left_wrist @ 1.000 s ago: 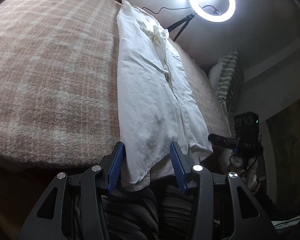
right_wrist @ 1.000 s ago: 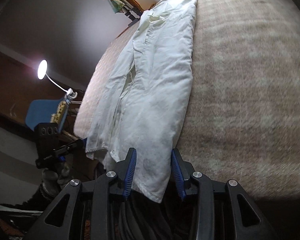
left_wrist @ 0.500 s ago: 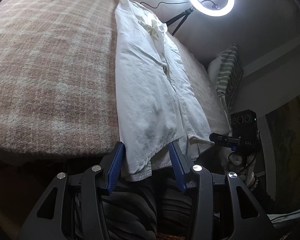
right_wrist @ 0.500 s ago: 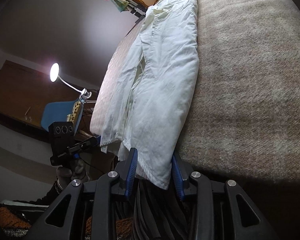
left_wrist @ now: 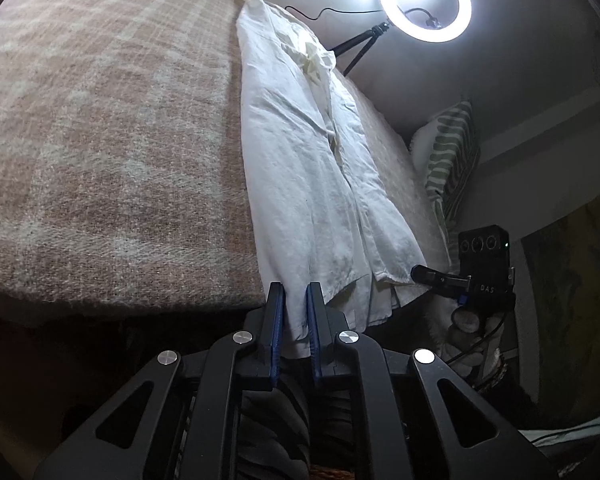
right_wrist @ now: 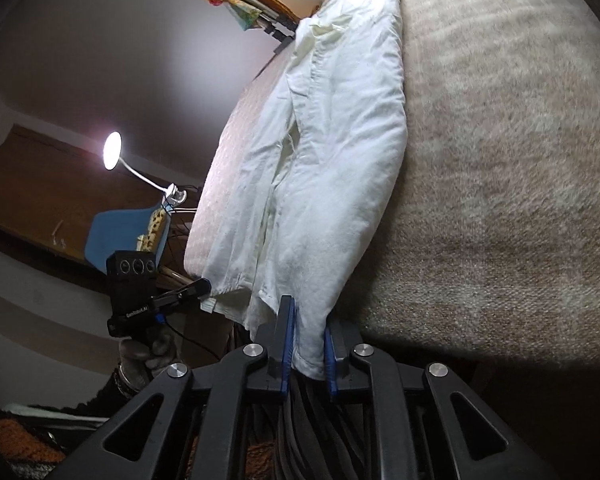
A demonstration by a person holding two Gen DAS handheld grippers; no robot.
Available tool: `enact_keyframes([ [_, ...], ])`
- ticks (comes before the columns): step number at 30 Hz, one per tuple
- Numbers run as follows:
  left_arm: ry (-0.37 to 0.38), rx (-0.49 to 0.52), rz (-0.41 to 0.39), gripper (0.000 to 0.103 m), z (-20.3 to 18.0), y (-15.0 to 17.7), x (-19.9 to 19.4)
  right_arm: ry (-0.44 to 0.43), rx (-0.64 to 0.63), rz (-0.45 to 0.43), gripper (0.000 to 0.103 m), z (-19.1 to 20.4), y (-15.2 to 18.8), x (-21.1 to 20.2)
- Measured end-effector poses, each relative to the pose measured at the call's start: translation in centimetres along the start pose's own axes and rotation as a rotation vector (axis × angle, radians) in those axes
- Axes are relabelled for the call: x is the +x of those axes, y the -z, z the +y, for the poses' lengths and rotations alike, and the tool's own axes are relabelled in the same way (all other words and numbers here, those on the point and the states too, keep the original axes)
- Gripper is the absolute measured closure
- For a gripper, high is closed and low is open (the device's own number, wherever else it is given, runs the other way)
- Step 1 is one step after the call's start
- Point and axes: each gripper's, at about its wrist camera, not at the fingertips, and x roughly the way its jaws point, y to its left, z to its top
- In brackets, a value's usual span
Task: Fold small clothes
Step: 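Grasp the shirt hem with both tools side by side, then lift the hem with both tools and fold it toward the collar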
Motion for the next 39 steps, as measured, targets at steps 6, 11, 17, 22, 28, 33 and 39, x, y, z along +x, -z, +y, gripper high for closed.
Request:
enact_keyframes([
  [6,0.005,-0.030,0.048,0.087,0.3,-0.2,1.0,-0.028,0.034,0.066,0.070,-0.5,0.3,1.2],
  [11,0.068,-0.018,0.053,0.093,-0.4,-0.2,1.1,-0.049,0.011,0.086,0.091,0.5,0.5,2.2],
  [17,0.160,-0.066,0.021,0.096,-0.7,-1.0,0.1,-0.130,0.028,0.022,0.096,0.9,0.2,0.5],
  [22,0.220,-0.073,-0.010,0.096,-1.8,-2.9,-0.1,-0.191,0.035,-0.054,0.097,1.5,-0.9,-1.4],
  [28,0.234,-0.047,-0.064,0.097,-3.3,-6.5,-0.2,-0.194,0.001,-0.123,0.097,2.8,-3.9,-2.7],
  [33,0.194,-0.008,-0.122,0.097,-3.9,-9.9,-0.5,-0.149,0.002,-0.173,0.097,3.3,-7.6,-2.9],
  [39,0.101,0.002,-0.160,0.097,-2.9,-13.9,1.0,-0.088,0.017,-0.169,0.097,2.4,-12.5,-1.5],
])
